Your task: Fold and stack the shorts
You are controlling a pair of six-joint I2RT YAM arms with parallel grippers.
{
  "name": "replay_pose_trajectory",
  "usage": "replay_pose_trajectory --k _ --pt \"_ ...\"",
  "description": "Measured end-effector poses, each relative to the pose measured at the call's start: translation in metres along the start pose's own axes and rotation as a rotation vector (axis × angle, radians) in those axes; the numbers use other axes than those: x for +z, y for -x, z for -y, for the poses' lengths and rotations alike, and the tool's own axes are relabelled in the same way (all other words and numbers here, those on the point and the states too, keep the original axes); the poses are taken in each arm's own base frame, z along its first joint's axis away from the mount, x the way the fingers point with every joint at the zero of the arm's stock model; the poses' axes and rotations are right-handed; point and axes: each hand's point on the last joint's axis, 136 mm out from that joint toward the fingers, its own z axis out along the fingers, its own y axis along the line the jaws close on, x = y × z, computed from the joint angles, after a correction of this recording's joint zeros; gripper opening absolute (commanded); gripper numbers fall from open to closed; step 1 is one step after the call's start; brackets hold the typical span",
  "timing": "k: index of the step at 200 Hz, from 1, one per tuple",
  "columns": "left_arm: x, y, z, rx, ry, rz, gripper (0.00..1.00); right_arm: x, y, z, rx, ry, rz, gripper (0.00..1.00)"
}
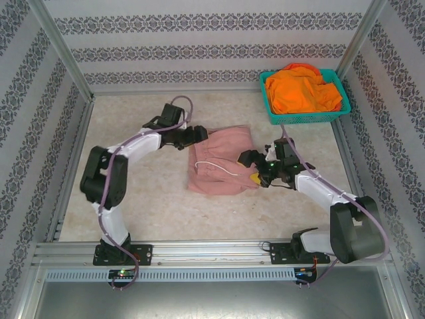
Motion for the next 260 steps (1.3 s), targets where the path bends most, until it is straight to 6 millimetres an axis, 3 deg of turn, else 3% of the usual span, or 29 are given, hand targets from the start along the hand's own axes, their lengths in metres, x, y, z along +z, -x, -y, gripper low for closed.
replay_pose_trajectory --k 15,28,41,54,91,116,138,177,209,260 --pt "-0.037 0.005 0.032 0.029 -0.070 0.073 0.86 -0.004 0.013 -0.011 -0.004 0.010 0.021 0.98" --pt "-0.057 0.000 0.054 0.047 -0.134 0.114 0.86 -0.005 0.028 -0.026 -0.021 0.023 0.033 0.98" --pt "-0.060 -0.015 0.069 0.053 -0.190 0.111 0.86 0.000 0.047 -0.047 -0.043 0.043 0.042 0.98" --pt "-0.046 -0.039 0.076 0.048 -0.228 0.064 0.86 0.008 0.068 -0.066 -0.060 0.063 0.048 0.98" --pt "0.015 -0.099 0.056 -0.001 -0.205 -0.095 0.85 0.042 0.115 -0.095 -0.081 0.085 0.045 0.98" --pt "0.038 -0.108 0.038 -0.019 -0.188 -0.106 0.84 0.073 0.132 -0.098 -0.077 0.075 0.022 0.98" --pt "0.051 -0.112 0.027 -0.020 -0.180 -0.100 0.83 0.104 0.146 -0.084 -0.058 0.054 0.001 0.98" --pt "0.054 -0.117 0.019 -0.003 -0.209 -0.067 0.81 0.148 0.162 -0.049 -0.011 0.002 -0.018 0.98" --pt "0.045 -0.124 0.013 0.005 -0.242 -0.024 0.81 0.152 0.174 -0.060 -0.035 0.015 0.021 0.98" --pt "0.032 -0.135 0.001 -0.011 -0.218 0.003 0.82 0.154 0.172 -0.063 -0.074 -0.003 0.039 0.98"
